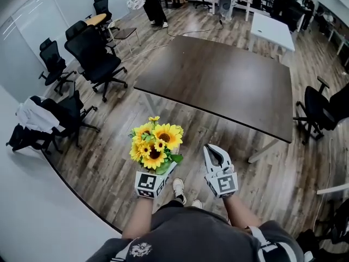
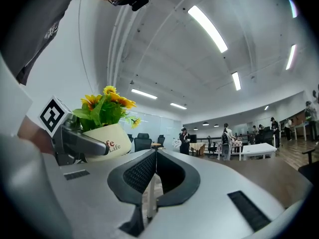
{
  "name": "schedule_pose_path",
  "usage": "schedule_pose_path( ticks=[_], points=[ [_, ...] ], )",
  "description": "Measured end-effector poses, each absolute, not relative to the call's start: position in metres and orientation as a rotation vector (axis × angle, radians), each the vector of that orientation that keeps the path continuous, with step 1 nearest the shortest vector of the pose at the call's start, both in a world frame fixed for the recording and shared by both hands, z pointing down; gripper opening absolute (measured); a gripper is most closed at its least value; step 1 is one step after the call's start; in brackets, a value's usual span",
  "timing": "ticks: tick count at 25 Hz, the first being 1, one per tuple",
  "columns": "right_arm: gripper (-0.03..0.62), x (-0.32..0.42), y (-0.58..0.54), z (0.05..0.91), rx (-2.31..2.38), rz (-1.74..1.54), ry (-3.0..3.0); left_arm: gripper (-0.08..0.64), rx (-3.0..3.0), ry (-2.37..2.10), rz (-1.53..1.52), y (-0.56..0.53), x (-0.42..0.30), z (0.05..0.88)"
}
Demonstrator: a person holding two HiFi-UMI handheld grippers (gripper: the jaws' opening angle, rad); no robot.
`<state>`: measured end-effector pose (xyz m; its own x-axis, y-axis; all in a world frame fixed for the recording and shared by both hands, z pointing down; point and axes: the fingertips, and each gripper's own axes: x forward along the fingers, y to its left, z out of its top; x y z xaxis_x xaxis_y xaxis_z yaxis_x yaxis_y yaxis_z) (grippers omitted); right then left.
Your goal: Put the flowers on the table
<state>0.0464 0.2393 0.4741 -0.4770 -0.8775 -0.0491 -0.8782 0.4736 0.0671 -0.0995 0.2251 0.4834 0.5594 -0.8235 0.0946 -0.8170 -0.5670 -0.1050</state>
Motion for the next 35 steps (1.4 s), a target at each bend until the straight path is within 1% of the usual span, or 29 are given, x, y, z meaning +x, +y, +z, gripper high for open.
schedule_pose_path(
  ticks=[5, 13, 20, 27, 35],
  points=[
    [0.023, 0.043, 0.205, 0.478, -1.64, 0.119, 2.685, 0.558, -2.75, 1.402, -0.158, 0.185, -0.101, 0.485],
    [0.023, 0.022, 0.135, 0.479, -1.7, 0.115, 2.668, 0.558, -2.769, 1.336, -0.163, 0.109, -0.118, 0.481],
    [0.023, -0.016, 0.085, 0.475, -1.705, 0.169, 2.682, 0.558, -2.829, 1.29, -0.12, 0.055, -0.138, 0.483],
    [0.023, -0.044, 0.059, 0.481, -1.722, 0.15, 2.686, 0.558, -2.84, 1.239, -0.107, 0.022, -0.157, 0.486],
    [0.023, -0.044, 0.036, 0.496, -1.788, 0.103, 2.714, 0.558, -2.873, 1.183, -0.115, -0.003, -0.151, 0.493]
  ],
)
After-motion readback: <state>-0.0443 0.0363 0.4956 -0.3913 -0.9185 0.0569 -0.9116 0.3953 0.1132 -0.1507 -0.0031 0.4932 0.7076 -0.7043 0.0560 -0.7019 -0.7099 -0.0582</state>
